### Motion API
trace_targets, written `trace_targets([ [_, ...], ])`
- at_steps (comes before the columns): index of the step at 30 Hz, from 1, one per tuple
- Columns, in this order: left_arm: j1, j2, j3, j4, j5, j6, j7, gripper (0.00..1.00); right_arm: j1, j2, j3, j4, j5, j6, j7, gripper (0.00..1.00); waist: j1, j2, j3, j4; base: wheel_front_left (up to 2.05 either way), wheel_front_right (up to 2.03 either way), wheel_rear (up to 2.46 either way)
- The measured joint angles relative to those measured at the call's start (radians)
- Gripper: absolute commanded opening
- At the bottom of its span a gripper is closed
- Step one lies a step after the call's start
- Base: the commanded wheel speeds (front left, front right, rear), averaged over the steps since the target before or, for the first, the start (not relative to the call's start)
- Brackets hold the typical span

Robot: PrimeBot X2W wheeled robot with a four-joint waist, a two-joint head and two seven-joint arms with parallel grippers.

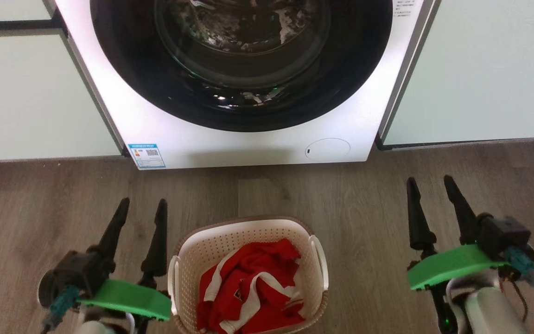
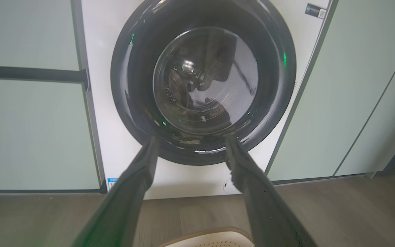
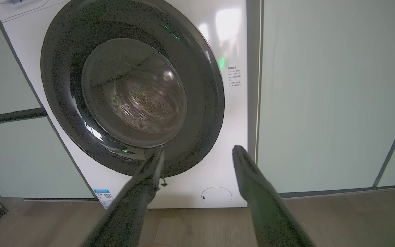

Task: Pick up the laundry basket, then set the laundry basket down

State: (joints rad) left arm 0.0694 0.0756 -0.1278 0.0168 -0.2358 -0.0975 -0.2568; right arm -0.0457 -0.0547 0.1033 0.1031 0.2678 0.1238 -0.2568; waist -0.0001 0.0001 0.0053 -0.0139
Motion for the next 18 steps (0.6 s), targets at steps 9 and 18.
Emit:
trace_targets([
  [9,0.006,-0.015,0.015,0.004,0.016,-0.017,0.0,1.0,0.009,0.001,0.0,-0.009,-0.004,0.0,0.0,1.0,0.0,0.0,0.003,-0.005,0.0,0.0,0.0],
  [18,0.005,-0.019,0.03,0.022,0.016,-0.026,0.0,1.0,0.009,0.001,0.02,-0.01,-0.013,0.0,0.0,1.0,0.0,0.0,0.002,0.0,0.0,0.0,0.0],
])
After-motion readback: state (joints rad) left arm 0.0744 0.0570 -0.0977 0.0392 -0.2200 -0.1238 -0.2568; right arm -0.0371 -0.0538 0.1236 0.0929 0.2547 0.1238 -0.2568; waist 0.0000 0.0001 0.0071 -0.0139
